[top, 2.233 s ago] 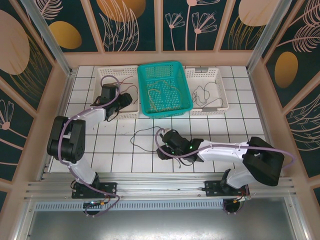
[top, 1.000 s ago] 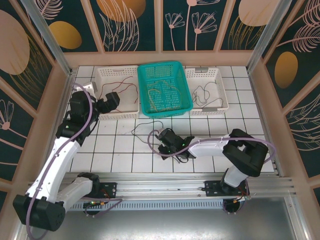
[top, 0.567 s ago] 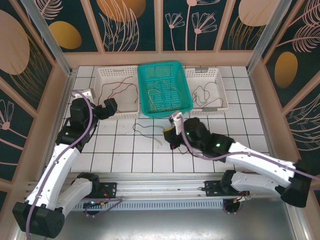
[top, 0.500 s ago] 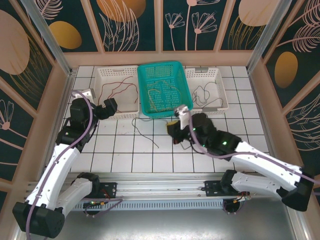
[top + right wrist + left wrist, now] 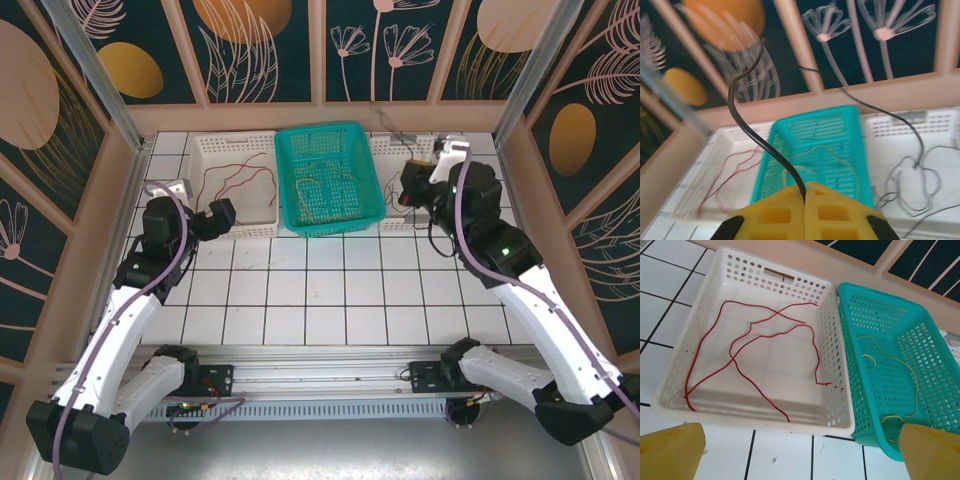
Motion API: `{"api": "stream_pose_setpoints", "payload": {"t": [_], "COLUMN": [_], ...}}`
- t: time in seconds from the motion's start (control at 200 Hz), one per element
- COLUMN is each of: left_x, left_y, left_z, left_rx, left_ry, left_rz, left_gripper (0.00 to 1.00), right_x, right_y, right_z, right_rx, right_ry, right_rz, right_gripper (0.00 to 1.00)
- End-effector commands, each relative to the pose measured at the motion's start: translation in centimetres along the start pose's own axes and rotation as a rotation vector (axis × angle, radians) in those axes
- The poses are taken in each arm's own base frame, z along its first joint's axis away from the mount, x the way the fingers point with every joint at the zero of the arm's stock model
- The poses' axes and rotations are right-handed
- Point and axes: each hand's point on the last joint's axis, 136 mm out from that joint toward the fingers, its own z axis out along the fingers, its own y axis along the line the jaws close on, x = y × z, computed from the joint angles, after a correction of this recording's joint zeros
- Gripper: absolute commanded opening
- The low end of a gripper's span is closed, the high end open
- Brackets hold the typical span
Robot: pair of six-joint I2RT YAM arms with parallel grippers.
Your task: Untangle the cables
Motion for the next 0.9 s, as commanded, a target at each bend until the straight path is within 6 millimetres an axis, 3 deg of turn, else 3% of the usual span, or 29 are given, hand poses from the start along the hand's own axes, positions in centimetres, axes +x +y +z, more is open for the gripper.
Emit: {"api": "stream_pose_setpoints", "payload": {"t": [0.0,0.09,0.19,0.43,0.681,0.896], "left_x": [0.0,0.1,0.2,0.4,0.8,1.1], "left_y": [0.1,0.2,0.1,0.1,0.2,0.2], "left_z": [0.2,0.2,0.3,0.5,0.8,1.1], "left_rx": [0.003,0.004,0.006,0.011,0.008,0.007], "left_ry": [-0.004,-0.002,0.000,0.012,0.025,0.041], "left_rz": [0.020,0.019,0.018,0.019,0.023,0.025], "left_gripper": [0.99,0.98,0.98,0.98,0.98,0.99], "right_x": [-0.2,0.9,3.8,9.3,15.5,18.3], "right_y": [-3.7,-6.4,-9.1,-11.7,-16.0,-19.1], "right_z": [2.1,4.3,7.5,13.8,19.5,23.2], "right_rx": [0.103,0.140,0.150,0.155,0.238,0.380], "right_ry": [0.033,0.062,0.147,0.278,0.423,0.482], "right_rz": [0.060,0.109,0.177,0.234,0.282,0.230], "right_gripper": [0.00,0.00,0.00,0.00,0.00,0.00]}}
